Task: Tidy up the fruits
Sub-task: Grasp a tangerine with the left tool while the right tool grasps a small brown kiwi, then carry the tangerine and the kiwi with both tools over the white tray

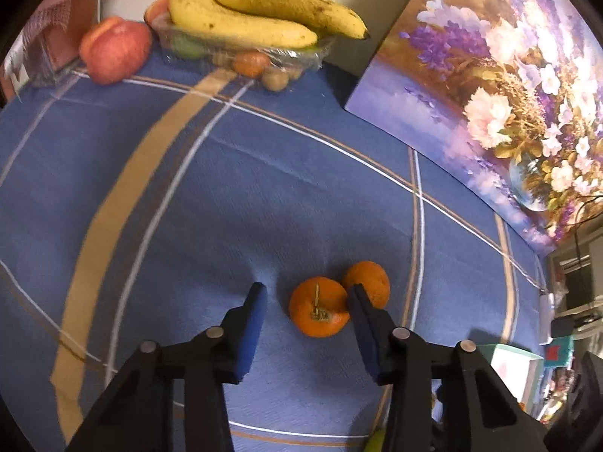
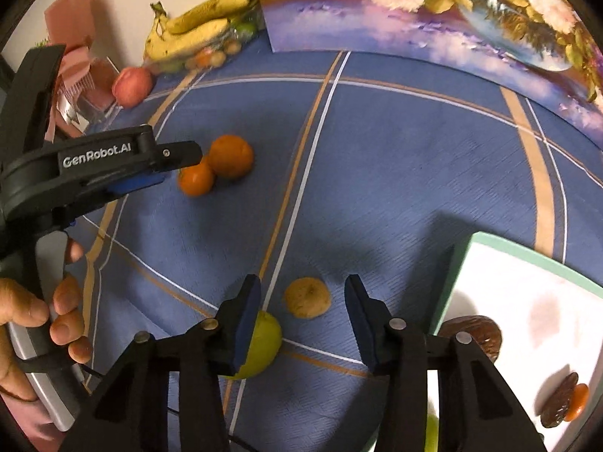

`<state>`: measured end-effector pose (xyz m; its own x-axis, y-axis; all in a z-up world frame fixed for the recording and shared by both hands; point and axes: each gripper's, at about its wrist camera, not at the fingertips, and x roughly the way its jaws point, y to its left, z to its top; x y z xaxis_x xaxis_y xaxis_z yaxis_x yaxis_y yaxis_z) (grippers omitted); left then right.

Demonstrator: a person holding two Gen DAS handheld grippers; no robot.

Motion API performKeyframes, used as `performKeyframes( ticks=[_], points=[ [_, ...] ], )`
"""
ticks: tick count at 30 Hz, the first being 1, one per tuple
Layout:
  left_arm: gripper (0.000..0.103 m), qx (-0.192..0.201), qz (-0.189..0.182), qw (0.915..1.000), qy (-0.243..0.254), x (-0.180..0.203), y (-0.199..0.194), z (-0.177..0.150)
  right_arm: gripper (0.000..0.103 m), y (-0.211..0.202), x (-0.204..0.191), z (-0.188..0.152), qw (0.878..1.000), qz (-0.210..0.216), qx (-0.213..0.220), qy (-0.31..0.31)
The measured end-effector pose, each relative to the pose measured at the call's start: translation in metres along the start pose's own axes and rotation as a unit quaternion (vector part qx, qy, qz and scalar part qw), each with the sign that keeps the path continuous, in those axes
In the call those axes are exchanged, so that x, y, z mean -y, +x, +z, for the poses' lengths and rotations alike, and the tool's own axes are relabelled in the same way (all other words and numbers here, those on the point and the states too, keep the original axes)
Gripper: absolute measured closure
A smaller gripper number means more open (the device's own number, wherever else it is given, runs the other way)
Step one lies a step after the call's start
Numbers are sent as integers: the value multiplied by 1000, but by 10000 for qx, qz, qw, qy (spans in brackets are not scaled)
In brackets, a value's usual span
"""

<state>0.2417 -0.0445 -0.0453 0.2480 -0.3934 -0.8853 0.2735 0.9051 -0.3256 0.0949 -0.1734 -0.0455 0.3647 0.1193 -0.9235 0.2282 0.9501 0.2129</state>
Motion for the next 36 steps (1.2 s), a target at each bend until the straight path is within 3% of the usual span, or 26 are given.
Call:
performKeyframes(
  ticks=[3, 9, 18, 36],
  points=[
    [68, -36, -119, 9999, 51, 4, 3, -2, 60, 1, 0, -1, 10000, 32, 16, 18],
    [69, -16, -78, 10000, 40, 6, 4, -6, 76, 0, 3, -5, 9998, 107, 32, 142],
    [69, 133, -131, 9998, -69, 10, -20, -11, 77, -8, 10, -8, 9988, 310, 109, 351],
    [69, 760, -261, 9965, 211, 49, -95, -29, 77, -93, 27, -13, 9946, 207, 941, 381]
  ],
)
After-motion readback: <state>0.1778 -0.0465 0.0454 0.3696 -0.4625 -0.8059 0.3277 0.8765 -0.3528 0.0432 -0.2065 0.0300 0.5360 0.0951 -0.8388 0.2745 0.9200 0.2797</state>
